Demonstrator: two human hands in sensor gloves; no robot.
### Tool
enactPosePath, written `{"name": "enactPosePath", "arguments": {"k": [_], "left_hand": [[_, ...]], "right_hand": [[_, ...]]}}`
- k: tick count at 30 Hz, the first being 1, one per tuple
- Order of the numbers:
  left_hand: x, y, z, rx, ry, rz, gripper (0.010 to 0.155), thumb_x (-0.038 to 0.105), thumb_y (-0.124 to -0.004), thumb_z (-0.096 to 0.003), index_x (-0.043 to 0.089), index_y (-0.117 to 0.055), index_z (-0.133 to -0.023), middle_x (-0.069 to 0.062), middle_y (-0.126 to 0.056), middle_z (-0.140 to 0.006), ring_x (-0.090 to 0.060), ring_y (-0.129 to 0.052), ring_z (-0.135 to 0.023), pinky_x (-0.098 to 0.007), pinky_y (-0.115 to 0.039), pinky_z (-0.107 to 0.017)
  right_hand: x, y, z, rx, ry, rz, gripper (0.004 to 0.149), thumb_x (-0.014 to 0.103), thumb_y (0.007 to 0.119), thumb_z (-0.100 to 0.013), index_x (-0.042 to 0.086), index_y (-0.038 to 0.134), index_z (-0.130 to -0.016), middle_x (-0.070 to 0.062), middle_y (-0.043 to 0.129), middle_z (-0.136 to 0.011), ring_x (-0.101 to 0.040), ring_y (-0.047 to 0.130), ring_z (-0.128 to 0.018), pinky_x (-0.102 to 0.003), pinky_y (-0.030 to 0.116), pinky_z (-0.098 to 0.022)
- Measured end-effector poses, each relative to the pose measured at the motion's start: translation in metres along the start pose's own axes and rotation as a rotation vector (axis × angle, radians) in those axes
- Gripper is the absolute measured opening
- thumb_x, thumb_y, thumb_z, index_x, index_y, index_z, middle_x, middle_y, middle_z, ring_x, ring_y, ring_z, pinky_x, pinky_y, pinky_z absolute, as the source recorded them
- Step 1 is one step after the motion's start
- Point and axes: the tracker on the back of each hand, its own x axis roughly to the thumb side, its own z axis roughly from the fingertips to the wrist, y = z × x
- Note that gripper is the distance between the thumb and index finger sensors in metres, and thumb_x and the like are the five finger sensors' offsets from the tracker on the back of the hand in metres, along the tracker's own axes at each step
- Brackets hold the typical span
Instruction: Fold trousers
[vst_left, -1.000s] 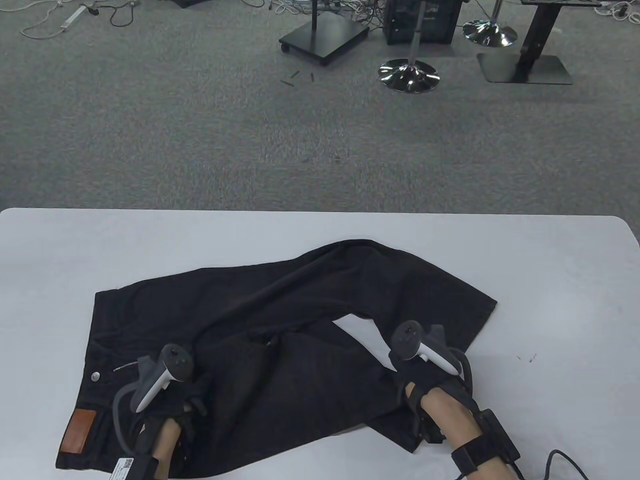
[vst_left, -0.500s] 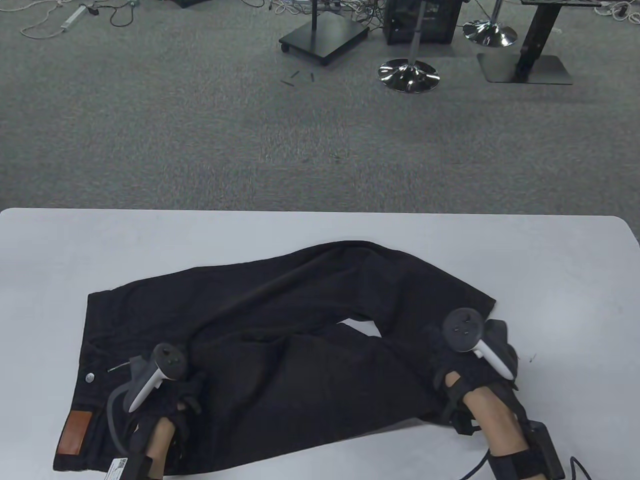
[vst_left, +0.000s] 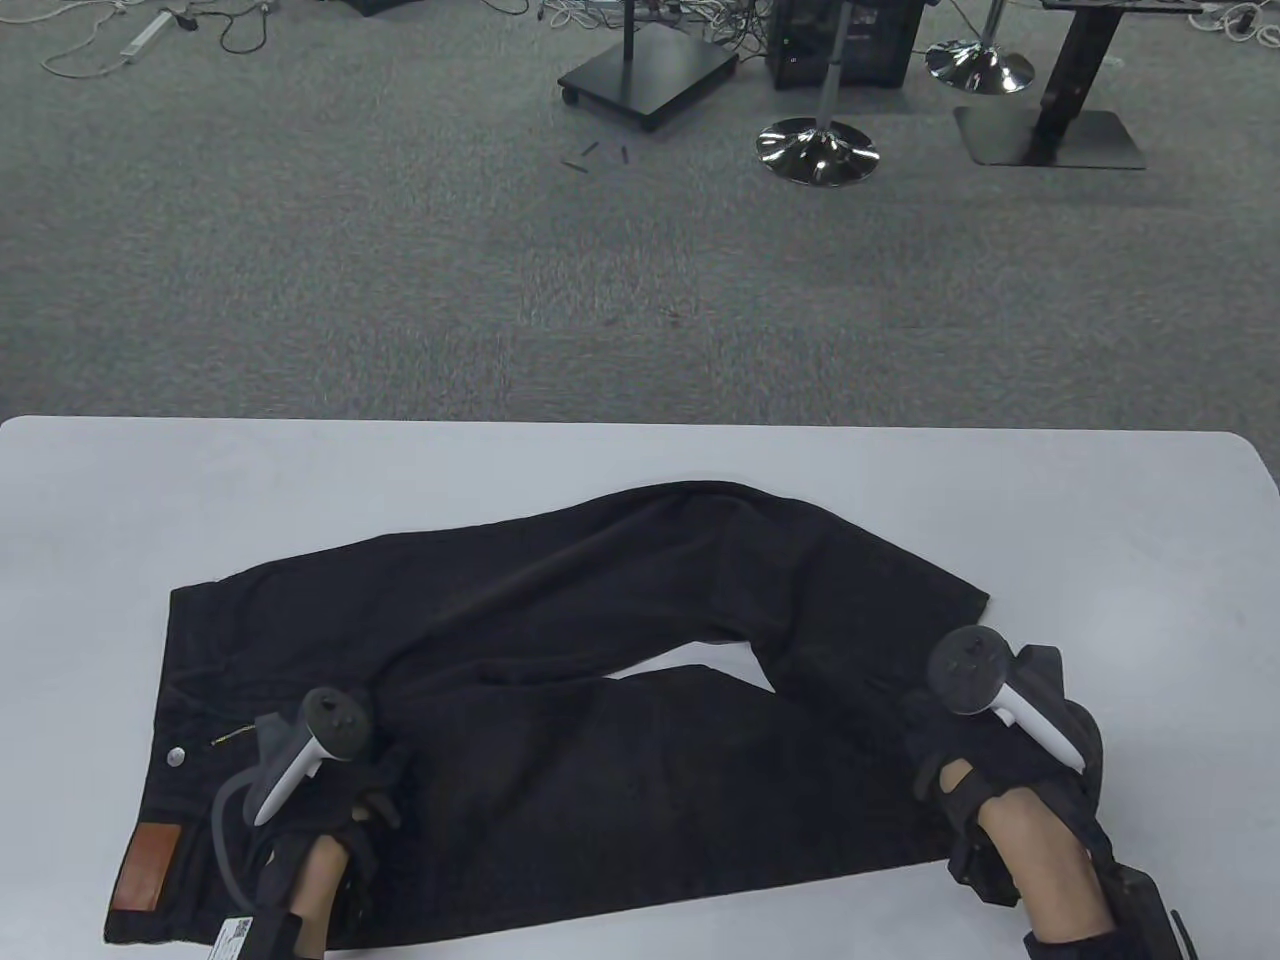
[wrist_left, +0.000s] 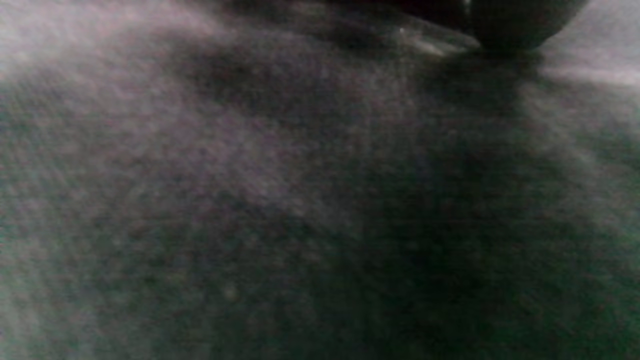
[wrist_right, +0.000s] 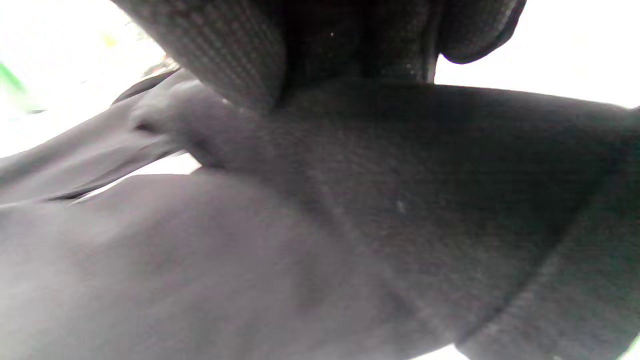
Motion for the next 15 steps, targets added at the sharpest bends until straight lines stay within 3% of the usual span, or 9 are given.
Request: {"name": "enactPosePath", "arguments": {"k": [2, 4, 7, 11, 15], "left_hand": [[0.0, 0.0, 0.0, 0.002, 0.0, 0.0, 0.082, 0.071, -0.06, -0.0544, 0.041, -0.019, -0.118, 0.015, -0.008, -0.124, -0.026, -0.006, -0.121, -0.067, -0.025, -0.085], [0.0, 0.0, 0.0, 0.004, -0.002, 0.001, 0.082, 0.071, -0.06, -0.0543, 0.041, -0.019, -0.118, 0.014, -0.008, -0.124, -0.026, -0.005, -0.121, -0.067, -0.025, -0.085], [0.0, 0.0, 0.001, 0.005, -0.003, 0.002, 0.082, 0.071, -0.06, -0.0544, 0.041, -0.018, -0.118, 0.015, -0.008, -0.124, -0.026, -0.005, -0.121, -0.066, -0.025, -0.085], [0.001, 0.0, 0.001, 0.002, -0.002, 0.001, 0.082, 0.071, -0.06, -0.0544, 0.041, -0.018, -0.118, 0.015, -0.007, -0.124, -0.027, -0.005, -0.121, -0.067, -0.024, -0.084], [0.0, 0.0, 0.001, 0.002, -0.005, 0.005, 0.082, 0.071, -0.06, -0.0544, 0.041, -0.018, -0.118, 0.014, -0.007, -0.123, -0.026, -0.004, -0.121, -0.067, -0.024, -0.084]], "right_hand": [[-0.006, 0.007, -0.006, 0.05, -0.049, -0.235, 0.046, 0.028, 0.079, -0.056, 0.02, 0.072, -0.1, -0.011, 0.087, -0.09, -0.04, 0.084, -0.083, -0.063, 0.061, -0.067], [-0.011, 0.009, -0.014, 0.037, -0.057, -0.303, 0.046, 0.027, 0.079, -0.056, 0.02, 0.071, -0.101, -0.012, 0.085, -0.093, -0.042, 0.081, -0.086, -0.064, 0.058, -0.068], [-0.012, 0.017, -0.023, -0.071, 0.045, -0.193, 0.052, 0.031, 0.081, -0.056, 0.019, 0.065, -0.104, -0.014, 0.076, -0.101, -0.044, 0.072, -0.093, -0.066, 0.051, -0.071], [-0.003, 0.036, -0.035, -0.074, 0.118, -0.026, 0.068, 0.042, 0.081, -0.055, 0.023, 0.043, -0.109, -0.011, 0.047, -0.116, -0.043, 0.051, -0.105, -0.066, 0.042, -0.074], [0.006, 0.053, -0.056, -0.034, 0.073, -0.055, 0.079, 0.049, 0.081, -0.055, 0.031, 0.028, -0.11, -0.006, 0.028, -0.12, -0.043, 0.031, -0.11, -0.067, 0.033, -0.076]]}}
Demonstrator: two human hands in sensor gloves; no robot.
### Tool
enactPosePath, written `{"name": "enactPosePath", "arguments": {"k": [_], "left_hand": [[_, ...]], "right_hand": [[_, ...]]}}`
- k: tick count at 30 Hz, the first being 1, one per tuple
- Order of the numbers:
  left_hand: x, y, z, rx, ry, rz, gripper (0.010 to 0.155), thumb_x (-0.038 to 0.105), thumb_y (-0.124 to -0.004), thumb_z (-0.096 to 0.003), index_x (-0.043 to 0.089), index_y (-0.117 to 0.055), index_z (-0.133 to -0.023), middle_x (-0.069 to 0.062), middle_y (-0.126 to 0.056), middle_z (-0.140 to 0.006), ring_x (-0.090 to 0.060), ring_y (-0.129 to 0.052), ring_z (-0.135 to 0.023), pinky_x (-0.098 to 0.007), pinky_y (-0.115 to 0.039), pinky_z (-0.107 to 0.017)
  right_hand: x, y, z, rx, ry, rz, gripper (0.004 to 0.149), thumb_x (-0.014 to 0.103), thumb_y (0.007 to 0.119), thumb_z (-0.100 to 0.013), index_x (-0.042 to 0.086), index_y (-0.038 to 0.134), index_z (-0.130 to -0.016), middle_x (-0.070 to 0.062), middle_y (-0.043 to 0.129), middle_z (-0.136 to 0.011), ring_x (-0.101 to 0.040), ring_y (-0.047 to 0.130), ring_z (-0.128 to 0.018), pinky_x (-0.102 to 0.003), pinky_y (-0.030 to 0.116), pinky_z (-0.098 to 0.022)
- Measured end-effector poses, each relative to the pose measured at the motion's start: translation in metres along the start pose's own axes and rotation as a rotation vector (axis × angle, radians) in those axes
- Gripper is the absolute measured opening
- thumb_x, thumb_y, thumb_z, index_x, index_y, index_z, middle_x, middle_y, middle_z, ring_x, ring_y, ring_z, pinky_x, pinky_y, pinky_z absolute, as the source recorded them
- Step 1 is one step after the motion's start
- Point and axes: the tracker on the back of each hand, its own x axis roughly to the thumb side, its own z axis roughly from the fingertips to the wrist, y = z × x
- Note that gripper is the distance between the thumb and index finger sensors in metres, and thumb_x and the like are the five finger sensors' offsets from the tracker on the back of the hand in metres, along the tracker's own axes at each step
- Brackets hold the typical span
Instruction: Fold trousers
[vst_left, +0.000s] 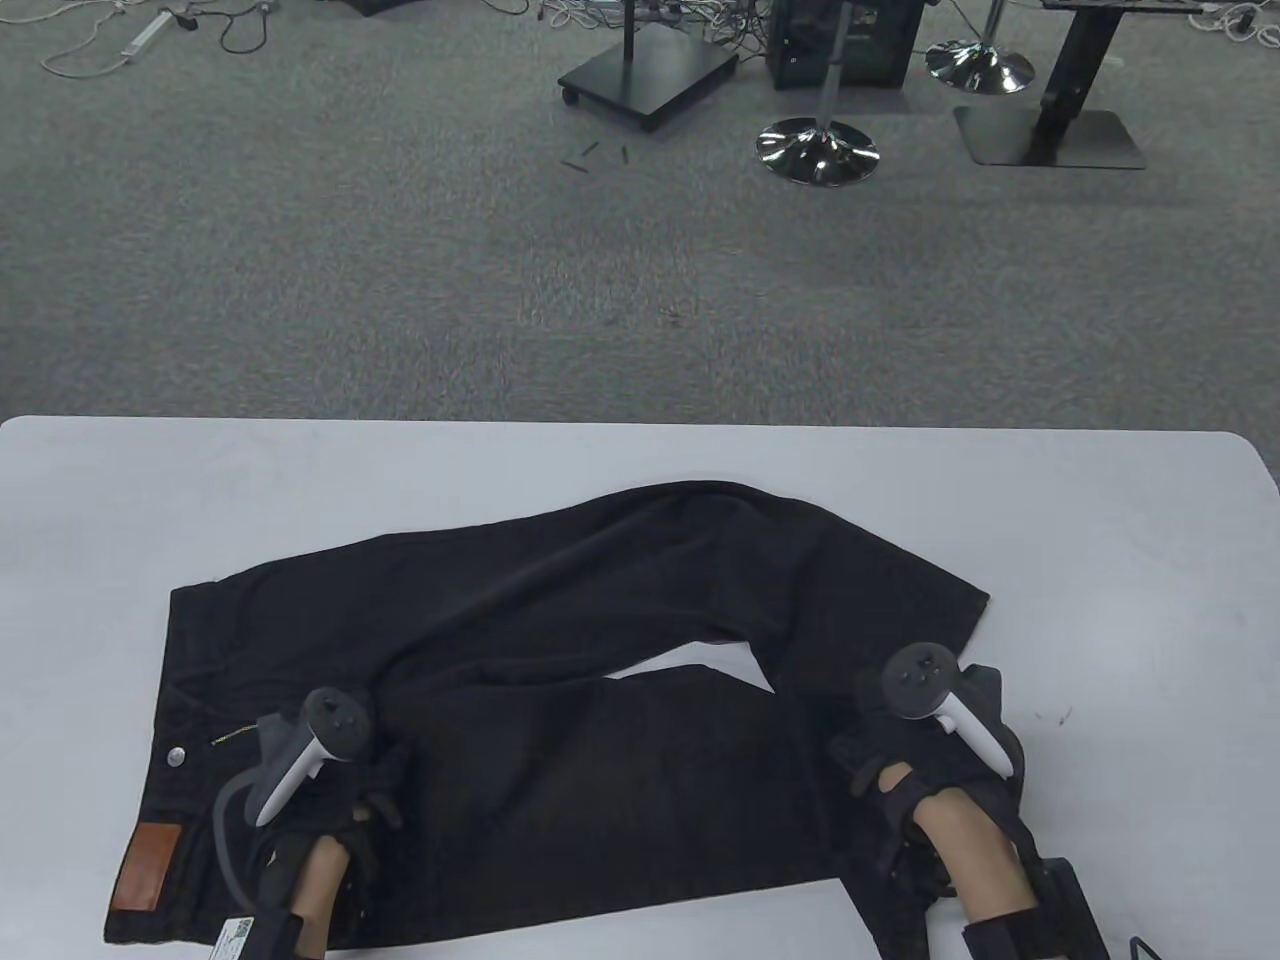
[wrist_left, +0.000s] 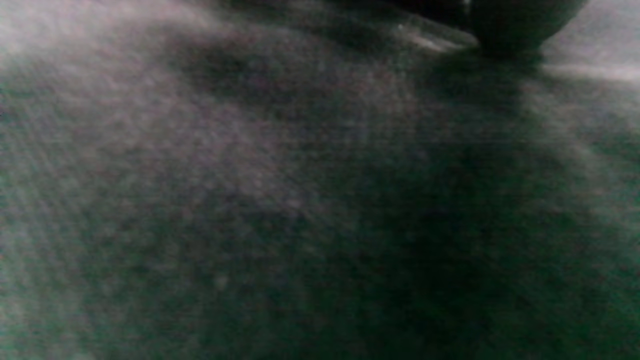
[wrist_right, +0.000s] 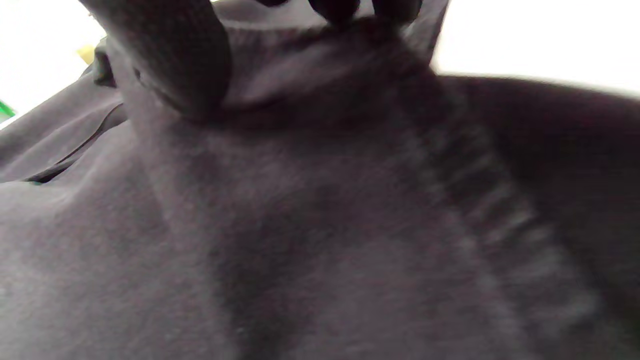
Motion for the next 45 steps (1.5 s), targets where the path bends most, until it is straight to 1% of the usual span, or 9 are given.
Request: {"name": "enactPosePath", "arguments": {"k": [9, 12, 20, 24, 27, 33, 36, 40, 45], "left_hand": [[-0.028, 0.006, -0.002, 0.022, 0.051, 0.149, 0.078, 0.071, -0.06, -0.0548, 0.042, -0.025, -0.119, 0.018, -0.01, -0.124, -0.02, -0.004, -0.121, -0.064, -0.02, -0.085], [-0.04, 0.009, -0.002, 0.047, 0.11, 0.179, 0.076, 0.07, -0.06, -0.0552, 0.042, -0.03, -0.119, 0.017, -0.013, -0.124, -0.02, -0.005, -0.122, -0.064, -0.02, -0.085], [-0.047, 0.007, -0.005, 0.053, 0.134, 0.187, 0.079, 0.07, -0.06, -0.055, 0.039, -0.026, -0.119, 0.016, -0.009, -0.124, -0.022, 0.0, -0.121, -0.065, -0.017, -0.084], [-0.047, 0.007, -0.004, 0.052, 0.13, 0.188, 0.079, 0.07, -0.06, -0.0549, 0.039, -0.025, -0.119, 0.016, -0.008, -0.123, -0.022, 0.0, -0.12, -0.065, -0.016, -0.084], [-0.046, 0.006, -0.005, 0.048, 0.131, 0.18, 0.08, 0.07, -0.06, -0.0551, 0.039, -0.023, -0.119, 0.015, -0.007, -0.123, -0.022, 0.001, -0.12, -0.065, -0.016, -0.084], [-0.038, 0.008, 0.001, 0.071, 0.101, 0.174, 0.081, 0.07, -0.061, -0.0541, 0.036, -0.025, -0.119, 0.013, -0.011, -0.124, -0.025, -0.004, -0.12, -0.065, -0.02, -0.084], [-0.022, 0.008, 0.007, 0.079, 0.052, 0.162, 0.082, 0.07, -0.061, -0.0539, 0.036, -0.024, -0.119, 0.012, -0.011, -0.124, -0.027, -0.008, -0.121, -0.065, -0.024, -0.084], [-0.001, 0.003, 0.011, 0.061, 0.006, 0.11, 0.085, 0.071, -0.061, -0.0536, 0.035, -0.018, -0.118, 0.01, -0.01, -0.123, -0.035, -0.014, -0.12, -0.067, -0.031, -0.083], [0.003, -0.006, 0.005, 0.011, 0.004, 0.081, 0.086, 0.071, -0.06, -0.0537, 0.035, -0.015, -0.117, 0.009, -0.007, -0.123, -0.036, -0.005, -0.118, -0.069, -0.026, -0.082]], "right_hand": [[0.018, 0.007, -0.004, 0.041, -0.086, 0.044, 0.058, 0.036, 0.086, -0.053, 0.02, 0.063, -0.104, -0.008, 0.083, -0.087, -0.035, 0.08, -0.082, -0.062, 0.059, -0.068], [0.015, -0.001, 0.001, 0.065, -0.116, -0.03, 0.054, 0.036, 0.085, -0.053, 0.021, 0.068, -0.102, -0.007, 0.087, -0.085, -0.035, 0.083, -0.079, -0.061, 0.063, -0.066], [-0.039, -0.075, 0.015, -0.181, 0.089, -0.124, 0.05, 0.025, 0.084, -0.054, 0.018, 0.07, -0.101, -0.012, 0.085, -0.085, -0.04, 0.079, -0.081, -0.064, 0.055, -0.068], [-0.062, -0.089, 0.018, -0.285, 0.281, -0.089, 0.057, 0.029, 0.081, -0.056, 0.021, 0.057, -0.107, -0.012, 0.069, -0.103, -0.042, 0.059, -0.099, -0.066, 0.04, -0.075], [-0.062, -0.084, 0.017, -0.298, 0.29, -0.056, 0.059, 0.034, 0.078, -0.058, 0.026, 0.049, -0.109, -0.007, 0.049, -0.116, -0.041, 0.04, -0.11, -0.067, 0.028, -0.078], [-0.033, -0.04, -0.001, -0.131, 0.127, -0.035, 0.058, 0.046, 0.076, -0.056, 0.023, 0.058, -0.107, -0.012, 0.06, -0.113, -0.044, 0.06, -0.103, -0.066, 0.048, -0.073], [-0.026, -0.023, -0.008, -0.074, 0.157, -0.021, 0.067, 0.053, 0.072, -0.056, 0.023, 0.045, -0.11, -0.013, 0.043, -0.117, -0.046, 0.054, -0.105, -0.067, 0.048, -0.072], [-0.02, -0.015, -0.017, -0.089, 0.218, 0.085, 0.069, 0.058, 0.069, -0.057, 0.028, 0.038, -0.111, -0.008, 0.031, -0.12, -0.046, 0.043, -0.108, -0.067, 0.039, -0.075], [-0.001, -0.011, -0.031, -0.162, 0.129, -0.033, 0.07, 0.06, 0.066, -0.056, 0.029, 0.036, -0.111, -0.005, 0.026, -0.121, -0.041, 0.026, -0.111, -0.067, 0.026, -0.076]]}}
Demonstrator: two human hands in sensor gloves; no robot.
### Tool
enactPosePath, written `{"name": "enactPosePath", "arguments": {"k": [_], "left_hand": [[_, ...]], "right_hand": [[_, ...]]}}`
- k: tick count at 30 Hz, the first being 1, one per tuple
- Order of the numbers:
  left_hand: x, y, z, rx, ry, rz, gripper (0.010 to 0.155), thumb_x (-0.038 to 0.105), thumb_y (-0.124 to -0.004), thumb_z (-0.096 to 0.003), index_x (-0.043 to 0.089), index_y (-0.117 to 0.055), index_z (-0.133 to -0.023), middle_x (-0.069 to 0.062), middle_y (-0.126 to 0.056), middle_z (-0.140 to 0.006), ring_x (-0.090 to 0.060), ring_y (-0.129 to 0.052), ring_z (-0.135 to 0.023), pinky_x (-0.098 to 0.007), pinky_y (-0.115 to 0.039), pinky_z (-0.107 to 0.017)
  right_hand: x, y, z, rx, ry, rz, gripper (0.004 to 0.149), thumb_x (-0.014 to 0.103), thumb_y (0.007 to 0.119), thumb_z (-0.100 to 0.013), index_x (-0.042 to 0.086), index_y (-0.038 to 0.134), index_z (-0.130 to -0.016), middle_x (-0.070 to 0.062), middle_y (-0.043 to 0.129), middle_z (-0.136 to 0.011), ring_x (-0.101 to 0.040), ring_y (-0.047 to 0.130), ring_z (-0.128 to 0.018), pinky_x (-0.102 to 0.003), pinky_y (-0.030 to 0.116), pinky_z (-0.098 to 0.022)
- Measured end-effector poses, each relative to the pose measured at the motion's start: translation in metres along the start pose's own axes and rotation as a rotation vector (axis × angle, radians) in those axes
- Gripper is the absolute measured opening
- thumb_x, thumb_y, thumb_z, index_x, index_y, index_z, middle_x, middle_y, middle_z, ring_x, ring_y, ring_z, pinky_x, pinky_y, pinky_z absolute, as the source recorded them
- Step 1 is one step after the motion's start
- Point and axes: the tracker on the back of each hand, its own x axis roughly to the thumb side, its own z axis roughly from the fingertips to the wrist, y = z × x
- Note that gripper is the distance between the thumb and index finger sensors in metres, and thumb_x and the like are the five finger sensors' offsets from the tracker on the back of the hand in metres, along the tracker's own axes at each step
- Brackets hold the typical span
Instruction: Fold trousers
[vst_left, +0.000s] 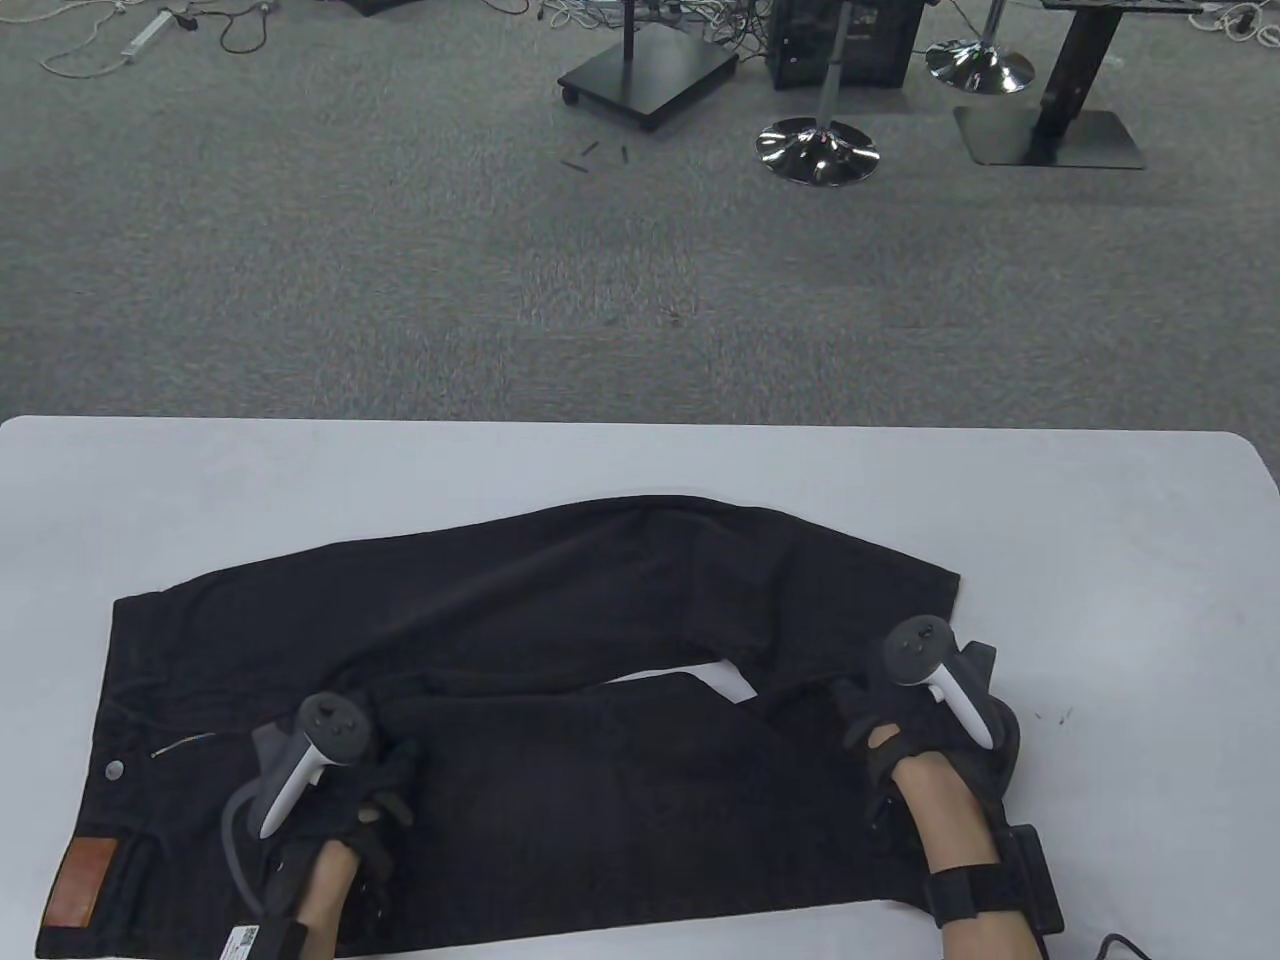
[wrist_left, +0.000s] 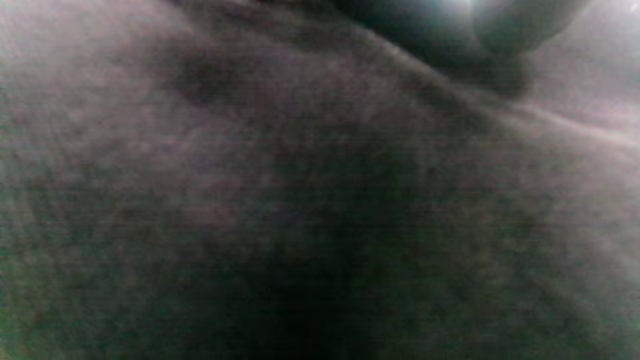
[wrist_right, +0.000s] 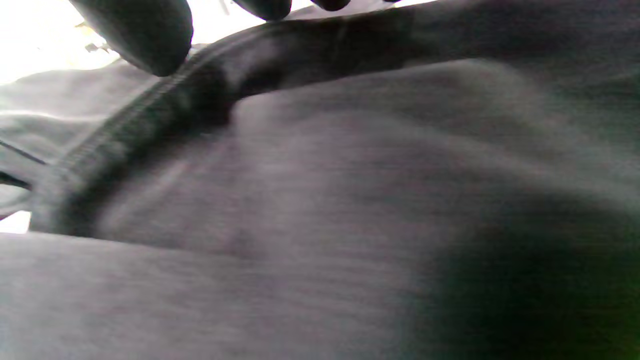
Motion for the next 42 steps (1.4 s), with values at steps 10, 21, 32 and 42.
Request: {"name": "enactPosePath", "arguments": {"k": [10, 21, 32, 42], "left_hand": [[-0.021, 0.004, -0.017, -0.039, 0.009, 0.022, 0.085, 0.071, -0.059, -0.055, 0.038, -0.011, -0.117, 0.014, -0.001, -0.122, -0.029, 0.006, -0.117, -0.066, -0.013, -0.082], [-0.021, 0.005, -0.016, -0.022, 0.005, -0.001, 0.083, 0.07, -0.06, -0.0549, 0.038, -0.016, -0.118, 0.014, -0.005, -0.123, -0.028, 0.003, -0.118, -0.066, -0.015, -0.083], [-0.023, 0.006, -0.021, -0.019, -0.021, 0.008, 0.082, 0.07, -0.059, -0.0554, 0.04, -0.015, -0.118, 0.017, -0.004, -0.123, -0.026, 0.003, -0.119, -0.063, -0.014, -0.085], [-0.015, 0.005, -0.019, -0.024, -0.064, -0.007, 0.081, 0.07, -0.06, -0.0551, 0.041, -0.018, -0.118, 0.018, -0.006, -0.124, -0.024, 0.002, -0.12, -0.063, -0.014, -0.085]], "right_hand": [[0.021, 0.013, -0.023, 0.087, -0.022, 0.0, 0.069, 0.065, 0.062, -0.053, 0.025, 0.053, -0.109, -0.002, 0.039, -0.12, -0.037, 0.024, -0.112, -0.067, 0.018, -0.076], [-0.026, -0.012, -0.043, 0.055, 0.249, -0.027, 0.067, 0.064, 0.061, -0.055, 0.032, 0.039, -0.11, 0.006, 0.019, -0.121, -0.033, 0.008, -0.112, -0.065, 0.013, -0.077], [-0.003, 0.008, -0.033, 0.094, 0.059, 0.026, 0.067, 0.066, 0.059, -0.055, 0.032, 0.042, -0.11, 0.004, 0.024, -0.121, -0.033, 0.015, -0.113, -0.066, 0.018, -0.076], [-0.02, -0.006, -0.029, 0.155, 0.143, 0.006, 0.072, 0.065, 0.063, -0.056, 0.031, 0.032, -0.111, 0.0, 0.014, -0.12, -0.035, 0.008, -0.112, -0.067, 0.017, -0.076]]}}
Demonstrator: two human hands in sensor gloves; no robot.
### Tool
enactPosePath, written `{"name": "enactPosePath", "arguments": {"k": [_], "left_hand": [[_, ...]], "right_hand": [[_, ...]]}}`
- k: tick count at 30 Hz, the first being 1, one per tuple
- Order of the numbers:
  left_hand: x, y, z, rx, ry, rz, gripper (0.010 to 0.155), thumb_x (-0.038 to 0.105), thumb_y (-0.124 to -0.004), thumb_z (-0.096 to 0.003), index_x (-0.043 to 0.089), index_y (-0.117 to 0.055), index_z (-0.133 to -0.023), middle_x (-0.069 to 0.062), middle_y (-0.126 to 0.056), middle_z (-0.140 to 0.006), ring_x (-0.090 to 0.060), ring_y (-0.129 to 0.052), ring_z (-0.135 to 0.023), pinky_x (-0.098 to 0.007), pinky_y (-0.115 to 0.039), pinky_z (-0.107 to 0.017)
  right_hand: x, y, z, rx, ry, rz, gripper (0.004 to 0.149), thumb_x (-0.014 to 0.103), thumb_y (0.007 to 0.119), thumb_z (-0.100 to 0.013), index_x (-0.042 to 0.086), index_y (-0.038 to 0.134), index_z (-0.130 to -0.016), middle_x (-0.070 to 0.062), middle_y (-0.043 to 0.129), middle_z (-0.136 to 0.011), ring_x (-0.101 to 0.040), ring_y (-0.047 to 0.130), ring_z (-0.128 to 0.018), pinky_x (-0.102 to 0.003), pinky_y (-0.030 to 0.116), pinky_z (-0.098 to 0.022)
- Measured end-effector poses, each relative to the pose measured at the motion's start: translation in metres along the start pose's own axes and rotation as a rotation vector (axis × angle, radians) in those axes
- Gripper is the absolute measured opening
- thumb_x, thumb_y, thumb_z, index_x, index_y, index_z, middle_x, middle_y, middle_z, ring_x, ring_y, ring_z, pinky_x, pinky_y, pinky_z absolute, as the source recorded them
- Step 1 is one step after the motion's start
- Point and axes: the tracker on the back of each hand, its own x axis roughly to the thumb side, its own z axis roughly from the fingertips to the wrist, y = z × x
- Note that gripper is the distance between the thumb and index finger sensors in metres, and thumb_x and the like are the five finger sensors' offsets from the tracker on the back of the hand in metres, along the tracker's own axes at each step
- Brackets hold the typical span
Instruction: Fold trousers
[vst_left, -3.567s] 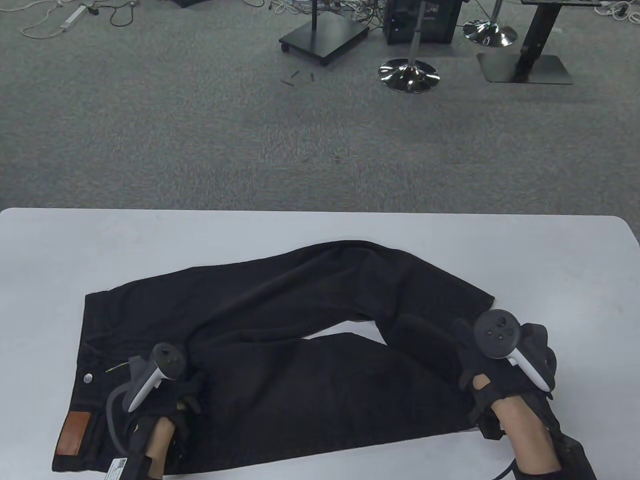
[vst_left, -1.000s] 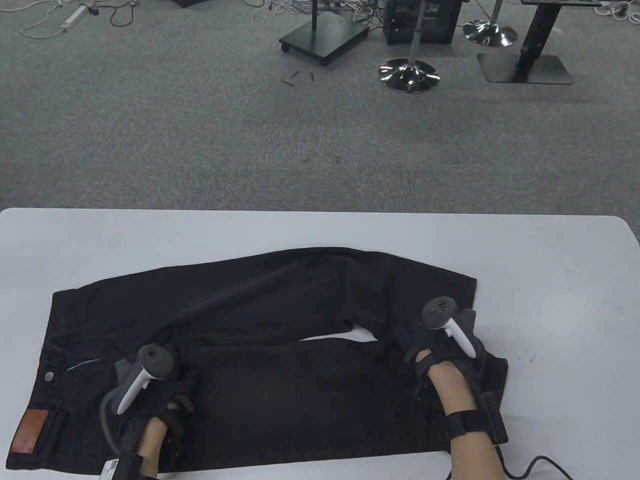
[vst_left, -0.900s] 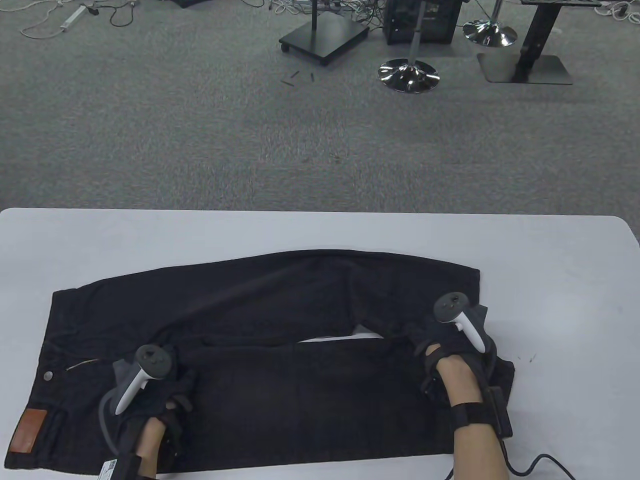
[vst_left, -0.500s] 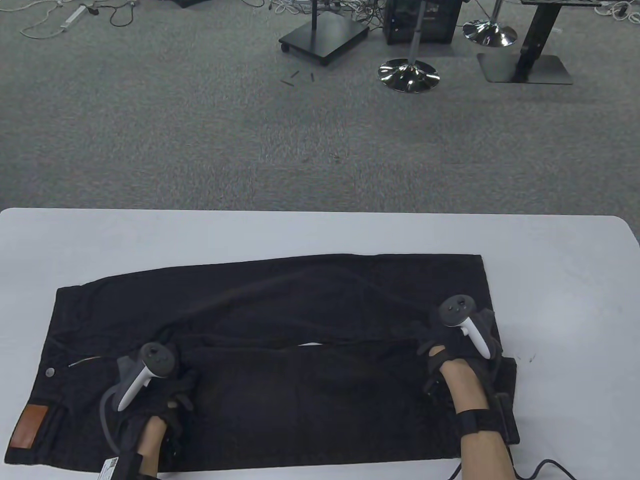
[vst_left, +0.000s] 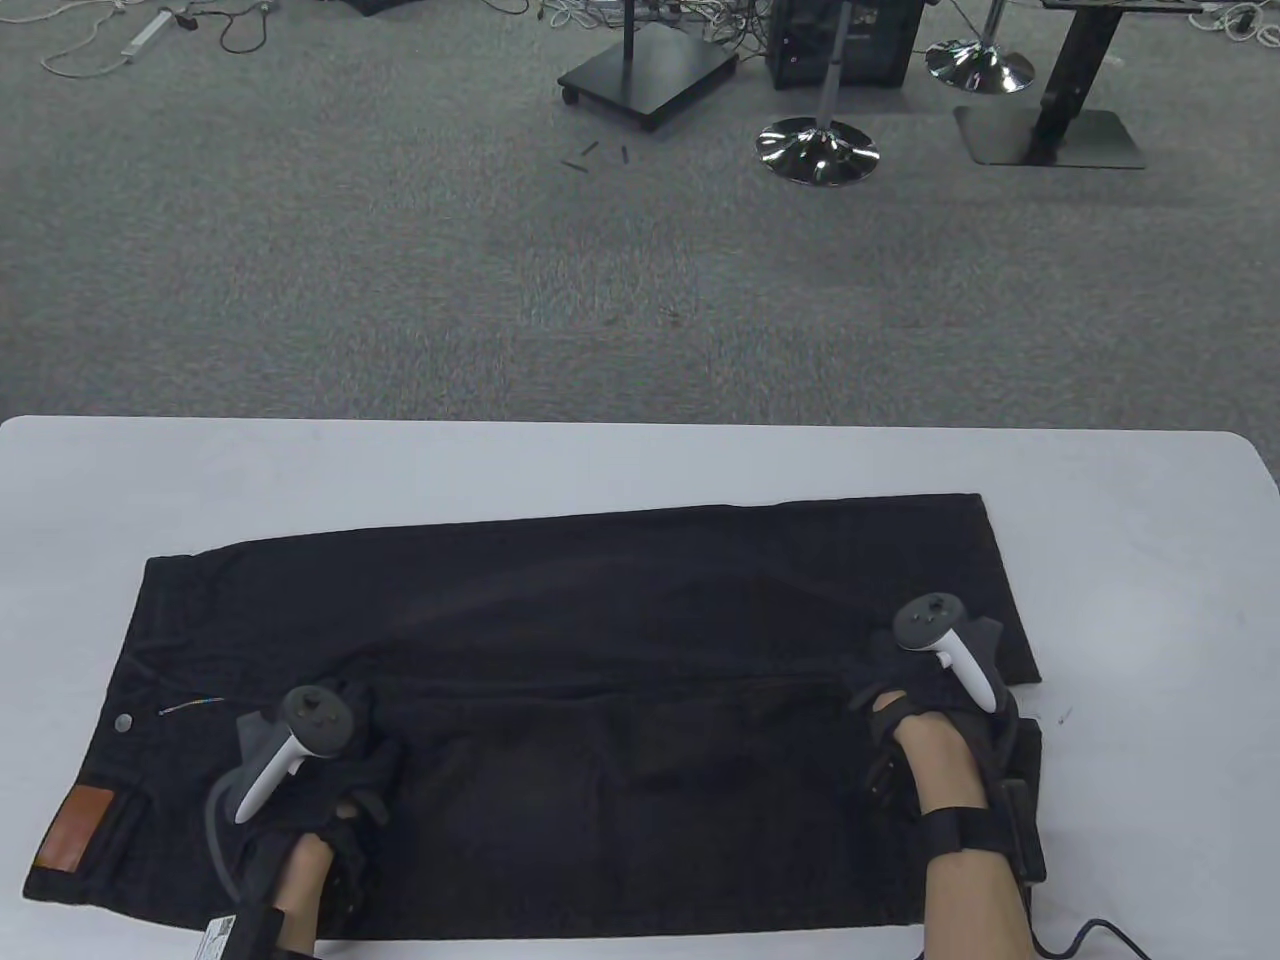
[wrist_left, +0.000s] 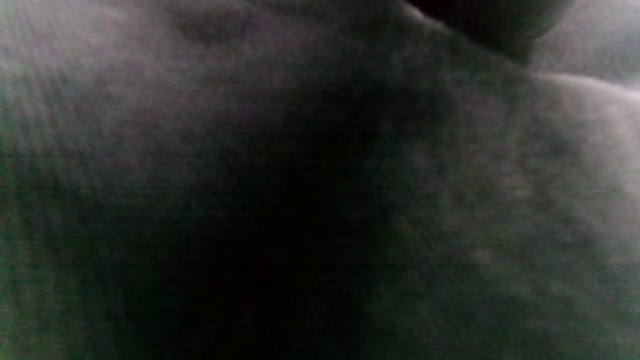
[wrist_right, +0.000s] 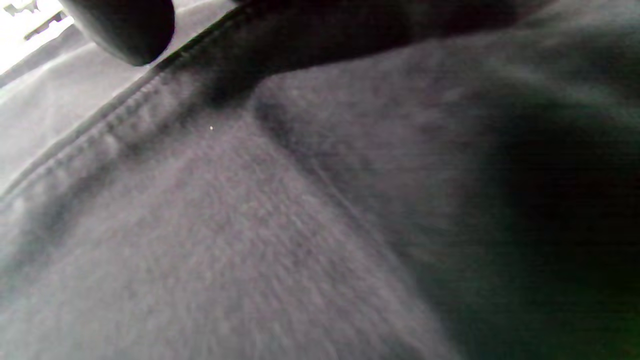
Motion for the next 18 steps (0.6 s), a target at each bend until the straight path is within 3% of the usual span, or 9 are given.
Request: {"name": "enactPosePath", "arguments": {"k": [3, 6, 7, 9, 14, 18], "left_hand": [[0.006, 0.002, 0.008, 0.036, -0.002, 0.004, 0.081, 0.069, -0.061, -0.0542, 0.039, -0.02, -0.118, 0.016, -0.01, -0.124, -0.027, -0.003, -0.12, -0.064, -0.02, -0.084], [0.018, 0.002, 0.015, 0.034, -0.012, -0.005, 0.083, 0.07, -0.062, -0.0537, 0.039, -0.019, -0.118, 0.015, -0.009, -0.123, -0.03, -0.005, -0.119, -0.065, -0.027, -0.084], [0.021, 0.002, 0.016, 0.021, -0.013, -0.004, 0.083, 0.07, -0.061, -0.0537, 0.039, -0.018, -0.118, 0.015, -0.008, -0.123, -0.03, -0.005, -0.119, -0.066, -0.029, -0.084], [0.024, -0.001, 0.016, -0.007, -0.013, 0.008, 0.084, 0.07, -0.061, -0.0537, 0.039, -0.016, -0.117, 0.014, -0.007, -0.123, -0.031, -0.004, -0.119, -0.066, -0.029, -0.084], [0.023, -0.006, 0.016, -0.028, -0.02, 0.007, 0.084, 0.07, -0.062, -0.0537, 0.039, -0.015, -0.117, 0.013, -0.007, -0.122, -0.031, -0.004, -0.118, -0.066, -0.028, -0.083], [0.023, -0.011, 0.009, -0.056, 0.002, -0.022, 0.084, 0.07, -0.061, -0.0544, 0.04, -0.012, -0.116, 0.014, -0.005, -0.122, -0.03, 0.0, -0.118, -0.066, -0.019, -0.082]], "right_hand": [[-0.003, 0.006, 0.008, 0.007, -0.063, 0.045, 0.078, 0.066, 0.067, -0.055, 0.038, 0.019, -0.11, 0.004, 0.003, -0.119, -0.034, 0.0, -0.11, -0.068, 0.018, -0.075], [-0.016, 0.016, 0.008, 0.067, 0.015, 0.168, 0.081, 0.064, 0.067, -0.056, 0.039, 0.01, -0.108, 0.004, -0.006, -0.117, -0.035, -0.004, -0.108, -0.069, 0.024, -0.076], [-0.025, 0.016, 0.006, 0.084, 0.026, 0.12, 0.081, 0.068, 0.064, -0.055, 0.042, 0.006, -0.106, 0.008, -0.009, -0.115, -0.033, -0.008, -0.107, -0.068, 0.022, -0.076], [-0.032, 0.014, 0.006, 0.017, 0.037, 0.063, 0.08, 0.063, 0.068, -0.055, 0.04, 0.012, -0.107, 0.01, -0.003, -0.117, -0.03, -0.005, -0.109, -0.067, 0.02, -0.076], [-0.045, 0.004, 0.008, 0.025, 0.151, 0.081, 0.081, 0.063, 0.066, -0.055, 0.036, 0.01, -0.108, 0.005, -0.006, -0.116, -0.037, 0.0, -0.109, -0.069, 0.029, -0.076], [-0.047, -0.006, 0.013, 0.016, 0.099, -0.005, 0.075, 0.053, 0.07, -0.058, 0.03, 0.02, -0.11, 0.001, 0.005, -0.119, -0.037, 0.006, -0.11, -0.067, 0.032, -0.076]]}}
